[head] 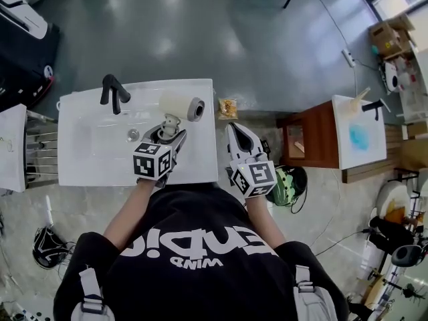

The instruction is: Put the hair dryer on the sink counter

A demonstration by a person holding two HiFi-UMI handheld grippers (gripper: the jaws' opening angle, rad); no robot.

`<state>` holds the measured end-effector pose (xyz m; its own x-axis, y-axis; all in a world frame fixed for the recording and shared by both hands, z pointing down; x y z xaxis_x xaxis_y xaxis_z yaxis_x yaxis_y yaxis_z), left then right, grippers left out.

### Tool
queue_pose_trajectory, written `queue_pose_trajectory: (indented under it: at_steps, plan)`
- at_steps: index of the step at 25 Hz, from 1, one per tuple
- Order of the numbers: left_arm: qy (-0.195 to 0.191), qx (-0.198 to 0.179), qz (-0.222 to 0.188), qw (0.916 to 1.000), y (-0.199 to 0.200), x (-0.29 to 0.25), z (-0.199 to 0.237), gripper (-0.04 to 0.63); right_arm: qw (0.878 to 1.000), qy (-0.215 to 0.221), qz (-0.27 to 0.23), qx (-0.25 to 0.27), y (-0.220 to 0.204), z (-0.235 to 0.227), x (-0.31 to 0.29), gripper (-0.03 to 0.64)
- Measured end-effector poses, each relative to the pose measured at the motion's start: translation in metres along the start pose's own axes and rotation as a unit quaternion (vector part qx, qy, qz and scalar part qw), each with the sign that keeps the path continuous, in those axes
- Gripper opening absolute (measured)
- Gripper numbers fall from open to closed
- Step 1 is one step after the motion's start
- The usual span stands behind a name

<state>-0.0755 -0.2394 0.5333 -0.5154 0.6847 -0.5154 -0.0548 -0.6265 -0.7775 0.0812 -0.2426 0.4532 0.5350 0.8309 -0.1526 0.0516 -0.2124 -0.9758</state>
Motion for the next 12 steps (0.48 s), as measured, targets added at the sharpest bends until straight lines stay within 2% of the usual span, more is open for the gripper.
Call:
queue_pose_trajectory:
  at_steps: [12]
  plan:
    - [0.022,0.012,0.041,0.9989,-0.02,-0.047,0.0,0.264,1.0,-0.017,-0.001,-0.001,-0.002,-0.019,0.022,0.018]
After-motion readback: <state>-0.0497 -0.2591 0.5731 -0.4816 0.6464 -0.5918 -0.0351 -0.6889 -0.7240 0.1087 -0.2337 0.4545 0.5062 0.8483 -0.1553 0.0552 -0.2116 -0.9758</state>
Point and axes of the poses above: the fingertips, and each gripper's own axes: x backward along the fingers, z to its left, y out of its top, the point moved 1 cm from there along x, backward along the fingers, and after that the axes turned 3 degrees about -z, right-handed, at the moved point
